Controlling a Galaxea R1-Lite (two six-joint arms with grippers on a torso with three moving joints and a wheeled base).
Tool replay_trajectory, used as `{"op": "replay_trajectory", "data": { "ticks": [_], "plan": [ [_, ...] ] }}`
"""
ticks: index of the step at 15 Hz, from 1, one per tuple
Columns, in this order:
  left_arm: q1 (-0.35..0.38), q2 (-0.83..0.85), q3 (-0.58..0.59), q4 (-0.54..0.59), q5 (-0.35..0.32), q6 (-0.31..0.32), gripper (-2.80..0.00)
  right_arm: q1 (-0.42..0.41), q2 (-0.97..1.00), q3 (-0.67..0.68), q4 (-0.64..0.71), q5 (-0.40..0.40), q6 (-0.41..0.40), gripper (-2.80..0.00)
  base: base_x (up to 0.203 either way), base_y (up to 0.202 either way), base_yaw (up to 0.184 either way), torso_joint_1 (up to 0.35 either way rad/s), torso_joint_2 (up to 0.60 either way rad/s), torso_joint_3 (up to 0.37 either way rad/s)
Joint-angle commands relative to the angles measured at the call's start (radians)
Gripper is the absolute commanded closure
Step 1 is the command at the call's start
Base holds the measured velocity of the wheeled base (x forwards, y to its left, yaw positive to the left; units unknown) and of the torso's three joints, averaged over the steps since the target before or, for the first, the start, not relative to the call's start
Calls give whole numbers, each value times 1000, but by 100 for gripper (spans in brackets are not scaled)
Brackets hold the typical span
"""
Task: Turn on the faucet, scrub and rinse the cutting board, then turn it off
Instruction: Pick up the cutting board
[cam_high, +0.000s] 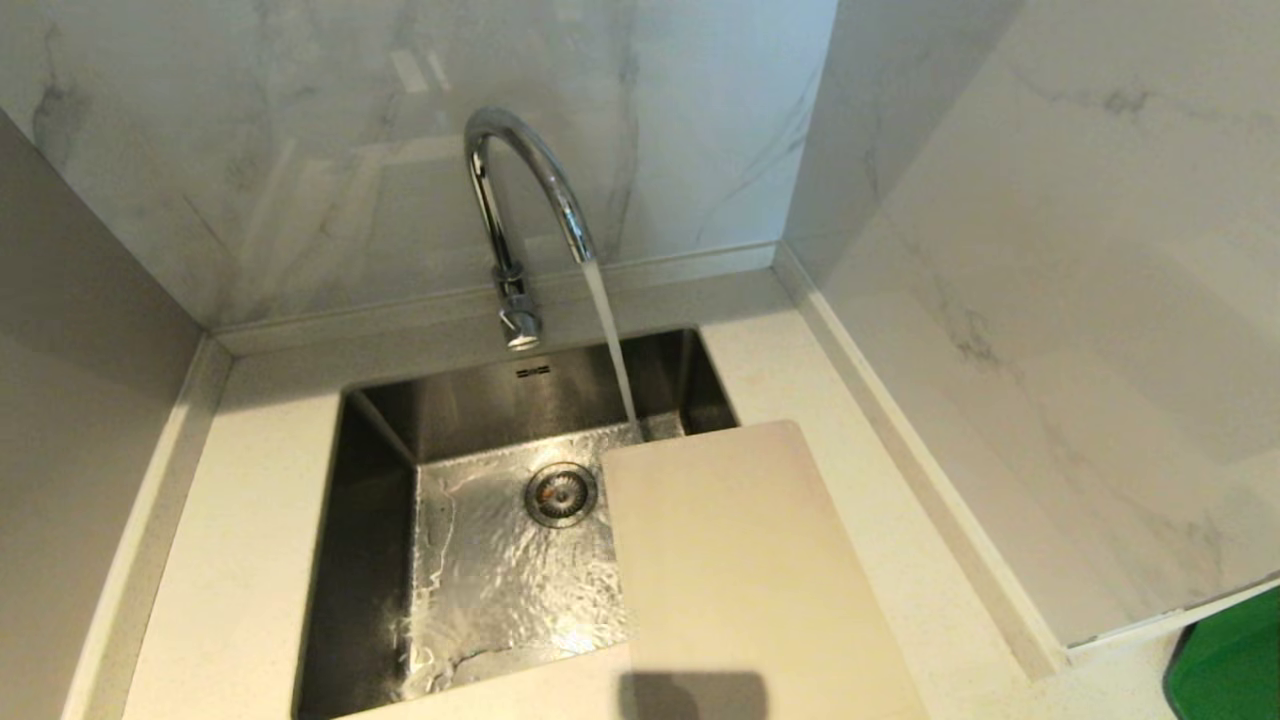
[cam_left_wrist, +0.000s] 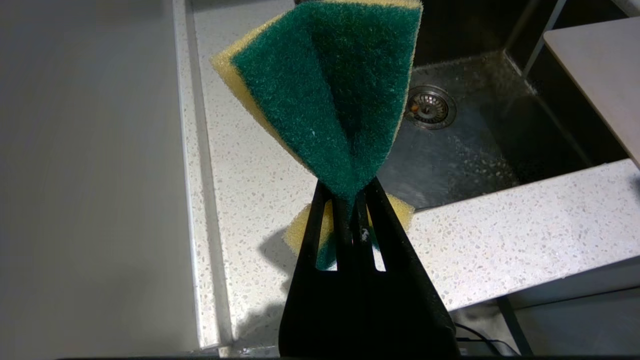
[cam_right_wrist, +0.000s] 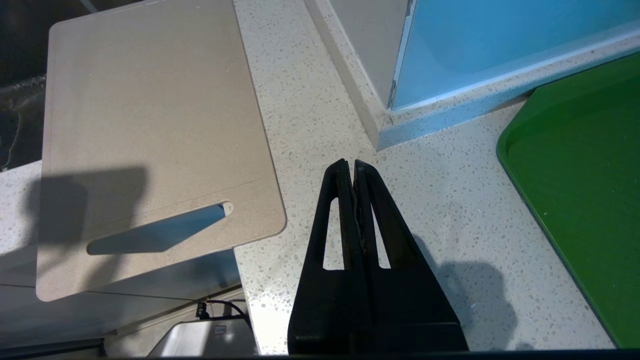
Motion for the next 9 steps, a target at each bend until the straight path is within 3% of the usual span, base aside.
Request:
{"op": "replay_trajectory", "data": {
  "ticks": [1, 9],
  "plan": [
    [0, 3, 0, 0, 1, -1, 0, 0, 0, 0, 1, 0, 0, 0, 0, 0, 0, 0, 0, 0],
    [0, 3, 0, 0, 1, -1, 0, 0, 0, 0, 1, 0, 0, 0, -187, 0, 6, -2, 2, 2]
  ]
}}
